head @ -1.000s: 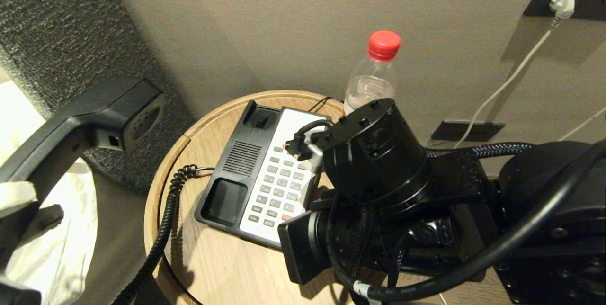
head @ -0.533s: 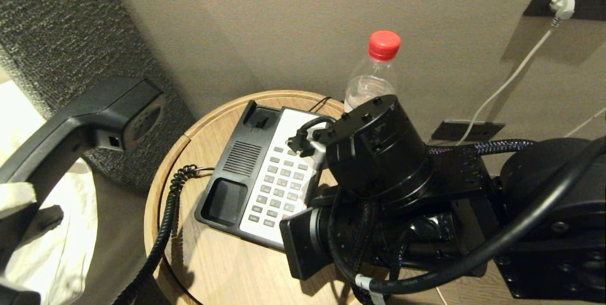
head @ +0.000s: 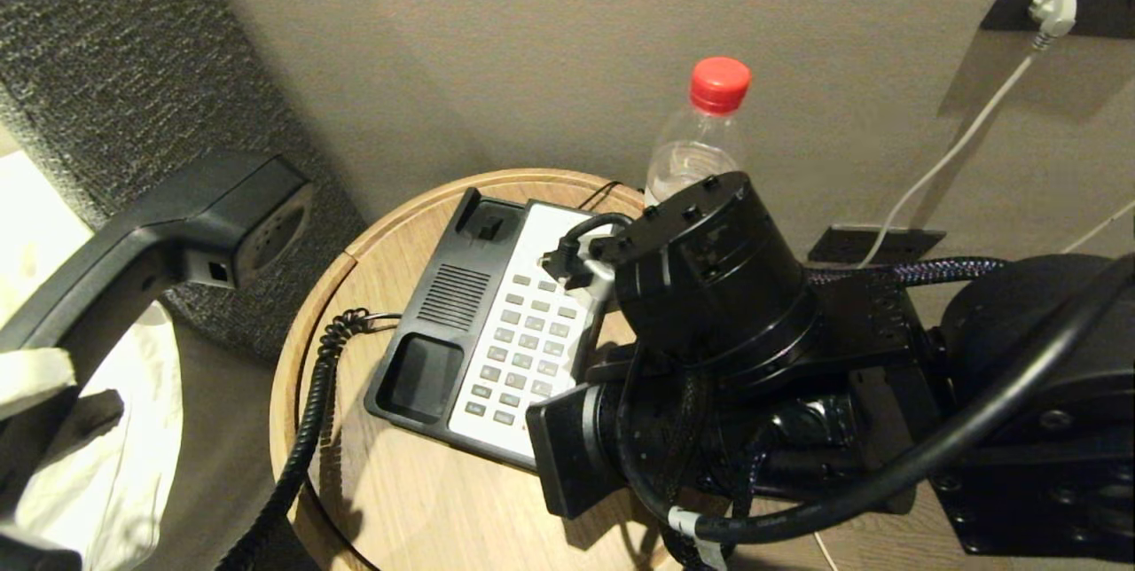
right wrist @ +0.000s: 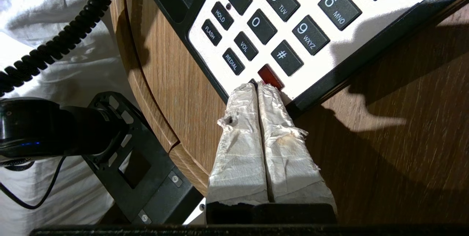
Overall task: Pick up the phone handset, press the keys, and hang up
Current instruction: Dial the number
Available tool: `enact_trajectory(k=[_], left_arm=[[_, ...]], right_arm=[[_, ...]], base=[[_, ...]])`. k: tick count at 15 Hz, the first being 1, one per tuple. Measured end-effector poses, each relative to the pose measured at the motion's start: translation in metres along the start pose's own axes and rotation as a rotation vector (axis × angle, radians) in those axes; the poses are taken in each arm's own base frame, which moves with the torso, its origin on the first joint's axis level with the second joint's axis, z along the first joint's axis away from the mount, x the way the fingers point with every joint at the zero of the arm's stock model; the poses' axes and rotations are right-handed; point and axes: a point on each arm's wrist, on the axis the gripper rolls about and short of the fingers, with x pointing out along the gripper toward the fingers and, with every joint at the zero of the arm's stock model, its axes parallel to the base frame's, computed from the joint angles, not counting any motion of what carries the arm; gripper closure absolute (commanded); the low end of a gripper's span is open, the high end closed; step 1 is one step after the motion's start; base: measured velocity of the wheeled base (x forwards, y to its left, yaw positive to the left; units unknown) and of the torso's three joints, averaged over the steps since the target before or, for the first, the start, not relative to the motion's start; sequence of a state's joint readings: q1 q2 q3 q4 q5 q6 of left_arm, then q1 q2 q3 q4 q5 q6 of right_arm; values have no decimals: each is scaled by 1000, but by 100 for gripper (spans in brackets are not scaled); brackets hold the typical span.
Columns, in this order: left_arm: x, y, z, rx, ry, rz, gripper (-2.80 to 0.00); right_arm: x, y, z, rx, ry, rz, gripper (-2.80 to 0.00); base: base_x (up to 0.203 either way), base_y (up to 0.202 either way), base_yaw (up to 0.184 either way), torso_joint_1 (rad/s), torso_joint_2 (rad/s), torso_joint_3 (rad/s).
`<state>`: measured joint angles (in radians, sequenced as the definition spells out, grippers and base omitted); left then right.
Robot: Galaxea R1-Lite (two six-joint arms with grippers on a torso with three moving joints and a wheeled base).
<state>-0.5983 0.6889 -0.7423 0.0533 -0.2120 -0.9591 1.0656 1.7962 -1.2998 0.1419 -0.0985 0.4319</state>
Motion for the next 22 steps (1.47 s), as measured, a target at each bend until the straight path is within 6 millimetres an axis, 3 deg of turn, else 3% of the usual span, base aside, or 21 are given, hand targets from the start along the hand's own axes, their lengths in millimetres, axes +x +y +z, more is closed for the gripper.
enact_trajectory(k=[13,18,22], left_arm=[[1,1,0,-1,4,2,0],[3,6,-3,0,8,-2,0],[4,8,-5,1,13,3,0]], right_arm=[[2,-7,-4,-8,17,-23,0],[-17,-4,5,1,-35,-4,0],[-50,-2,15,10,-118,32,0]], base=[[0,0,0,0,0,0],[0,0,0,0,0,0],[0,0,0,0,0,0]])
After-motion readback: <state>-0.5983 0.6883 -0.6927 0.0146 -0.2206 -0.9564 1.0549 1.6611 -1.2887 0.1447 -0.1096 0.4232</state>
